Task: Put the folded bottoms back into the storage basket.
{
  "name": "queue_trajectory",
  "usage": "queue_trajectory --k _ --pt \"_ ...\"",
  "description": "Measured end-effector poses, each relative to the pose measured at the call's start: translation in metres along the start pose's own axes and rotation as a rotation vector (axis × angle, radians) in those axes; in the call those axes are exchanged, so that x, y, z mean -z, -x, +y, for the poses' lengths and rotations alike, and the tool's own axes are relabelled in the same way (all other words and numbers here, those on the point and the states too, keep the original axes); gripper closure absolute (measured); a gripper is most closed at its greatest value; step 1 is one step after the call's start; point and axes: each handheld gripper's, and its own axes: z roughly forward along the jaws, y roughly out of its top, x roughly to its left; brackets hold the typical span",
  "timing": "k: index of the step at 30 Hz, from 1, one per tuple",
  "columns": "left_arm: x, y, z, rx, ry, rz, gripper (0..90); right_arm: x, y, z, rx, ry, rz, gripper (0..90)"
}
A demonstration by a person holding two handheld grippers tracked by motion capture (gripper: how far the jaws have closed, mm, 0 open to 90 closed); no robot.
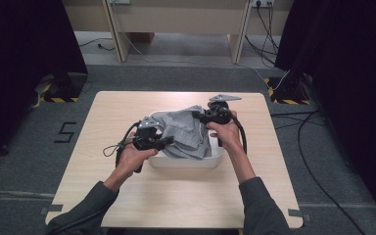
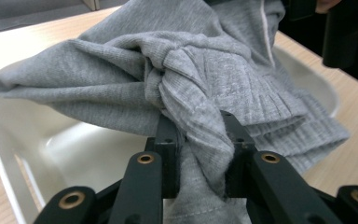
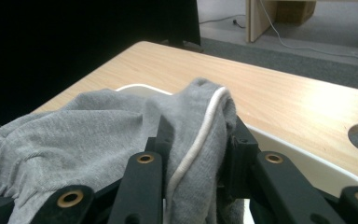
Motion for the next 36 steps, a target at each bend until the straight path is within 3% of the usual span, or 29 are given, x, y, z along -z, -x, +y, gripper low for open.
queue_trajectory --k 4,7,26,29,32,36 --pt "-0.006 -0.002 -0.002 0.002 -0.024 0.014 72.0 -0.004 0.006 -0.003 -0.008 -0.019 -0.019 72.5" --pt "-0.013 -0.001 -0.005 -0.029 -0.059 0.036 71.9 -0.007 0.01 -0.006 -0.037 -0.038 -0.028 72.4" --pt "-0.023 -0.003 -0.012 -0.021 -0.121 0.041 70.0 -0.015 0.012 -0.014 -0.048 -0.115 -0.066 71.7" --pt "-0.024 -0.004 -0.013 -0.018 -0.128 0.042 68.8 -0.016 0.01 -0.014 -0.043 -0.126 -0.07 71.0" --pt "-0.025 -0.006 -0.015 -0.019 -0.139 0.05 66.6 -0.016 0.01 -0.016 -0.068 -0.133 -0.083 69.2" --pt "-0.025 -0.006 -0.015 -0.043 -0.142 0.079 60.0 -0.017 0.006 -0.016 -0.044 -0.145 -0.112 63.9"
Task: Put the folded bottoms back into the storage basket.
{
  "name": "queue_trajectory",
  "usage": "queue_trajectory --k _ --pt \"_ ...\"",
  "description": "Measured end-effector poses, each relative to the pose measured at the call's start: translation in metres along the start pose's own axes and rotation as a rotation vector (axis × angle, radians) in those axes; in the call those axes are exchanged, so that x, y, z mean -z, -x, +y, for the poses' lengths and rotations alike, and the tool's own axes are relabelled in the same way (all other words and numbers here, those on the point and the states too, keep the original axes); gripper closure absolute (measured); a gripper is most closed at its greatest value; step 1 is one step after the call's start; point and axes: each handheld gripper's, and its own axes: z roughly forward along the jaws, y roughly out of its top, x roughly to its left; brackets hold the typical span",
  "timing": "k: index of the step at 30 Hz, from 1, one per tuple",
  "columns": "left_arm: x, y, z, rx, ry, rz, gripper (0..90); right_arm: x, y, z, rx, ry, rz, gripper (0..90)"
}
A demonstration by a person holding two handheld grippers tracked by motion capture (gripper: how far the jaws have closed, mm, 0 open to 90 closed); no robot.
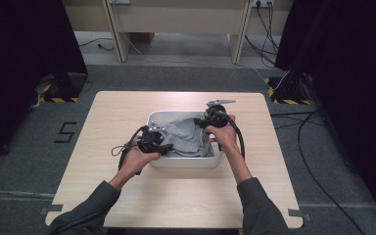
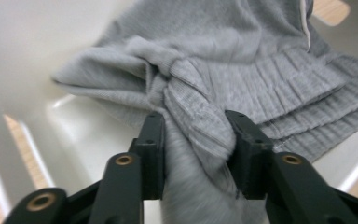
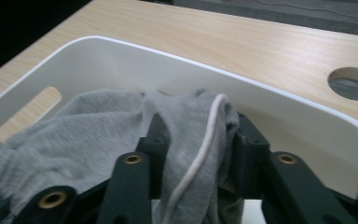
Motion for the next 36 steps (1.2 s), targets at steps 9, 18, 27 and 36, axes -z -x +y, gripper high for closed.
queue_trajectory --k 9,18,27,36 --pt "0.01 0.002 0.005 -0.011 0.044 0.006 60.3 0.008 -0.003 0.004 -0.034 0.043 -0.061 52.2" --pt "0.019 0.004 0.006 -0.018 0.071 0.0 59.8 0.021 -0.006 0.006 -0.041 0.067 -0.028 48.8" --pt "0.025 0.002 0.008 0.0 0.089 -0.01 58.0 0.02 -0.011 0.004 -0.023 0.053 -0.003 49.0" --pt "0.031 -0.002 0.004 0.041 0.107 -0.036 48.8 0.024 -0.013 0.001 -0.005 0.058 0.004 48.4"
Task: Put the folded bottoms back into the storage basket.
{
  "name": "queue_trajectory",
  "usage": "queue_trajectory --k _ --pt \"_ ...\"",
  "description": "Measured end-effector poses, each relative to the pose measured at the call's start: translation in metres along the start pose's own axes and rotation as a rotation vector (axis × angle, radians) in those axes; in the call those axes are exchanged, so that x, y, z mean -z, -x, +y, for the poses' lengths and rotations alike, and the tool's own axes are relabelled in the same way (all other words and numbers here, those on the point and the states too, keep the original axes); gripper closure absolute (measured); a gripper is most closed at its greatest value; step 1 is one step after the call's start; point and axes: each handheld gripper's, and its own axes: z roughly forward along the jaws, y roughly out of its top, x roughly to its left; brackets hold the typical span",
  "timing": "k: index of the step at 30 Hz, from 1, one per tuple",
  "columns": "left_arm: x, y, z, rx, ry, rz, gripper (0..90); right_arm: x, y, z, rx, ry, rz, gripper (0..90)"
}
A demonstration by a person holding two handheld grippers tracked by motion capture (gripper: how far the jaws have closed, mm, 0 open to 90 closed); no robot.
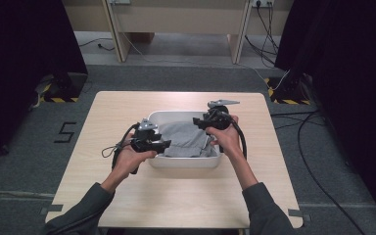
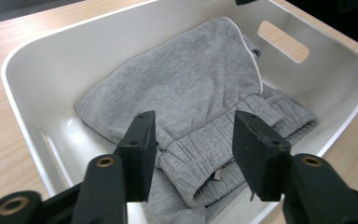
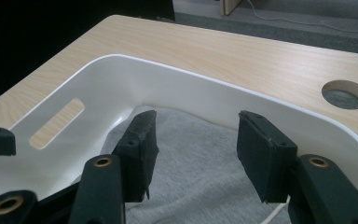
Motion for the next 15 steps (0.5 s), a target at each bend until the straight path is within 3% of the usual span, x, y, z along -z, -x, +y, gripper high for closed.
queue_trajectory --k 8,15 --pt "0.006 0.001 -0.002 -0.004 0.007 -0.026 37.8 0.012 -0.006 -0.005 0.035 0.015 0.01 44.5" --pt "0.019 0.001 -0.003 0.018 0.022 -0.047 30.6 0.027 -0.011 -0.007 0.044 0.041 0.025 42.2"
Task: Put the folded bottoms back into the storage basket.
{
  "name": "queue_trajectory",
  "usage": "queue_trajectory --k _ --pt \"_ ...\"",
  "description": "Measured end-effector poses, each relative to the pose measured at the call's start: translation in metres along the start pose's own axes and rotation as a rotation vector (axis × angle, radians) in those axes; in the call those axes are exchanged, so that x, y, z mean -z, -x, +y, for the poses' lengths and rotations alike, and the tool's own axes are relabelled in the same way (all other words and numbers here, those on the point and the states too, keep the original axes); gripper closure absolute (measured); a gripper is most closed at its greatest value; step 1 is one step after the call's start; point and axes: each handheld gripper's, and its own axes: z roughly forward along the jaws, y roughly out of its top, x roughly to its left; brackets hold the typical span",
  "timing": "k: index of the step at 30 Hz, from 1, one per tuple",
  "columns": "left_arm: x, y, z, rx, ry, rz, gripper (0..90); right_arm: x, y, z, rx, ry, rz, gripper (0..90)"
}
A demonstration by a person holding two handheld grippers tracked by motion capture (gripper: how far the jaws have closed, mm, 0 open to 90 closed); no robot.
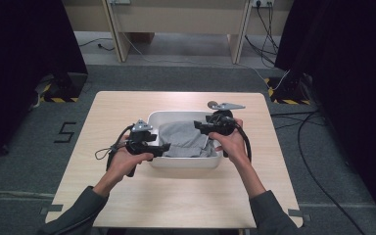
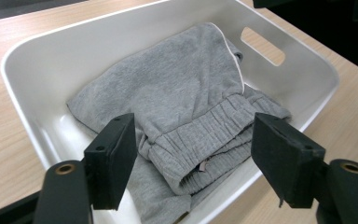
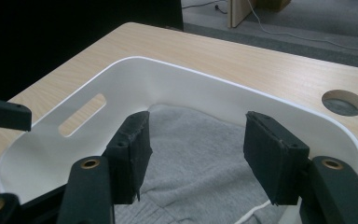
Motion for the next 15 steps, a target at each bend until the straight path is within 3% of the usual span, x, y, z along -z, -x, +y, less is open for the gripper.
queue_trajectory --k 9,15 --pt "0.018 0.002 -0.005 0.005 0.039 -0.013 29.3 0.014 0.001 -0.011 0.012 0.019 0.011 42.1" --pt "0.024 0.004 -0.01 0.011 0.041 -0.01 23.0 0.02 0.002 -0.019 0.009 0.024 0.019 42.1"
